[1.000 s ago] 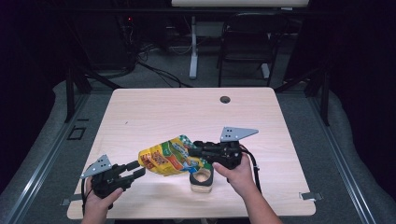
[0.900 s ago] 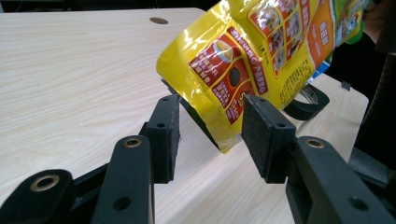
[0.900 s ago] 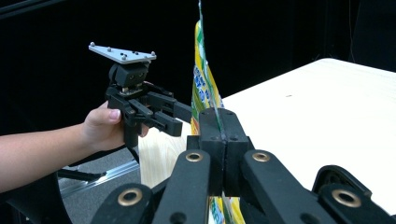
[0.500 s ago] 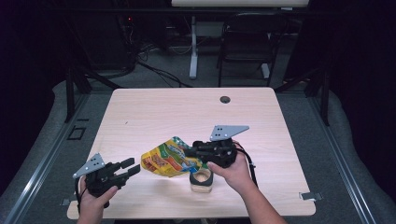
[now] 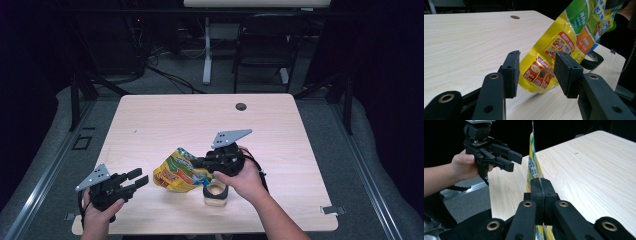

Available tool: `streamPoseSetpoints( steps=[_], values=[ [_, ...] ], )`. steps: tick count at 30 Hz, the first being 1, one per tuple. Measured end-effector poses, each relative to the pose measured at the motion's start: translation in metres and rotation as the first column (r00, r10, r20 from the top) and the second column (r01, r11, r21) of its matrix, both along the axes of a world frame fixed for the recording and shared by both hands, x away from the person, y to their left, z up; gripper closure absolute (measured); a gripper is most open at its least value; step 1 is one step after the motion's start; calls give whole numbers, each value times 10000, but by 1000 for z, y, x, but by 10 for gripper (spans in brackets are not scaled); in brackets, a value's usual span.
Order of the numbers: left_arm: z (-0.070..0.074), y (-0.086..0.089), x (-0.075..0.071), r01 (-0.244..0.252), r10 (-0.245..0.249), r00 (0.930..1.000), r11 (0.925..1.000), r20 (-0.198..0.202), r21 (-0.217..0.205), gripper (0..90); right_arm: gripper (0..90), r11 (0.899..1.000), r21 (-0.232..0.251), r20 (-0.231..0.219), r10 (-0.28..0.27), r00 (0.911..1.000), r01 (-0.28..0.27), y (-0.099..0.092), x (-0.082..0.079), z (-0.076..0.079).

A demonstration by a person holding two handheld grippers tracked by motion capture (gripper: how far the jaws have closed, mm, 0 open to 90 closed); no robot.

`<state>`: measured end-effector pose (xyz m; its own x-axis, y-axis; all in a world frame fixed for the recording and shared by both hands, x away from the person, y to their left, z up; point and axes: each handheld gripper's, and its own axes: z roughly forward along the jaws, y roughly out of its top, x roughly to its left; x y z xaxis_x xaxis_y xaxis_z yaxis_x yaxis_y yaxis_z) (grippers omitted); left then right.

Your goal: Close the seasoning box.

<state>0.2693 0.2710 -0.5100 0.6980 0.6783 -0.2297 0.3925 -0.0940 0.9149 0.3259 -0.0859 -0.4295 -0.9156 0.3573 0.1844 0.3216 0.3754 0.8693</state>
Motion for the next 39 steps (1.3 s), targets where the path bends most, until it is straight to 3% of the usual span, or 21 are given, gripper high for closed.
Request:
streamPoseSetpoints(
  steps=[19, 31, 39],
  values=[
    [0, 3, 1, 71, -71, 10000, 10000, -68, 44, 554, 900, 9929, -1181, -87, 150, 9998, -159, 18, 6, 10],
    [2, 5, 1, -56, 56, 10000, 10000, 0, -8, 546, 900, 9905, -1341, 23, 310, 9995, -304, 34, 8, 13],
    [2, 8, 1, -129, 129, 9999, 9999, 39, 50, 540, 896, 9924, -1188, 109, 349, 9993, -334, 45, 11, 12]
  ],
)
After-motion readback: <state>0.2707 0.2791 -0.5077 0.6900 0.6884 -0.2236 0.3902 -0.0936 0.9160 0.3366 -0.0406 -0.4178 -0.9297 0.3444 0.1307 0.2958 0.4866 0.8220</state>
